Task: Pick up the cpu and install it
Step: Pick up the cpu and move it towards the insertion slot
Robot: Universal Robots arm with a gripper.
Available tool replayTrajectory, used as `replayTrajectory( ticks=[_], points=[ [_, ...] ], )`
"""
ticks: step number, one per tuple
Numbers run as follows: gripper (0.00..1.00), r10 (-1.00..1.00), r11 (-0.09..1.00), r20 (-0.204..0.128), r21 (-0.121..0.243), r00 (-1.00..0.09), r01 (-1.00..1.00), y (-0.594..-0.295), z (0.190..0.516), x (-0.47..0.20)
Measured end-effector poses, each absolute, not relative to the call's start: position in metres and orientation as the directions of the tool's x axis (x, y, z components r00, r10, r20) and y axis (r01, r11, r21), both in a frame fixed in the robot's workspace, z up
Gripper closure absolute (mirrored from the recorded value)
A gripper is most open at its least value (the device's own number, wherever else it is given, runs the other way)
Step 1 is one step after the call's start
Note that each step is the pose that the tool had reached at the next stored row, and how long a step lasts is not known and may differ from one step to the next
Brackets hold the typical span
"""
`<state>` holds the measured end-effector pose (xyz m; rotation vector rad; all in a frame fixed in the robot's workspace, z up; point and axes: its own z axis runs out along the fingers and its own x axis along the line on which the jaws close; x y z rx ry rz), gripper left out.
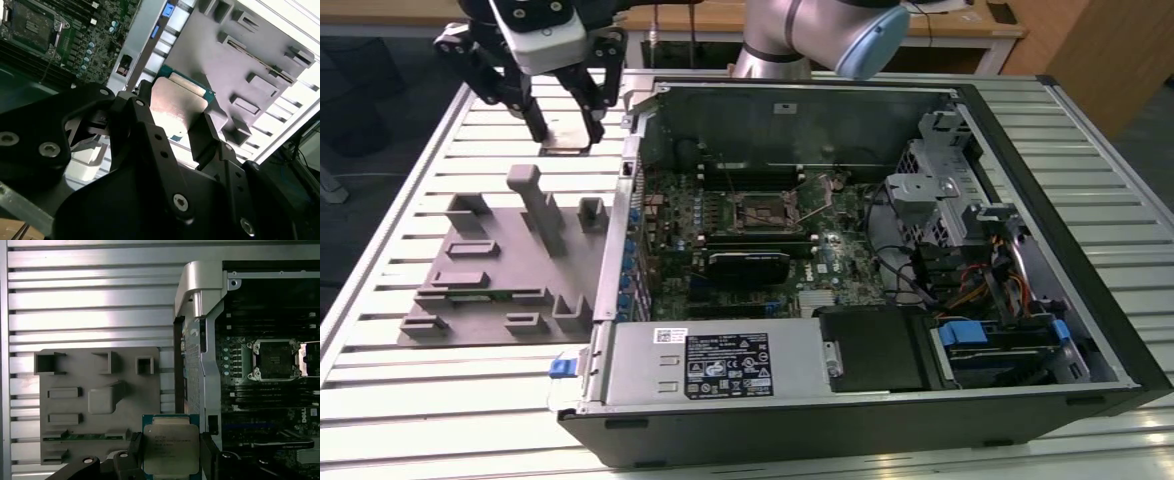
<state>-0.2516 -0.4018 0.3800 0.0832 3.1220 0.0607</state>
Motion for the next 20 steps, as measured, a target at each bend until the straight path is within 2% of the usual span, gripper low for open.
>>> replayTrajectory(
  ticks=[20],
  points=[
    [0.46, 0.054, 0.998, -0.017, 0.039, -0.998, 0.053, -0.402, 0.380, -0.213]
  ],
)
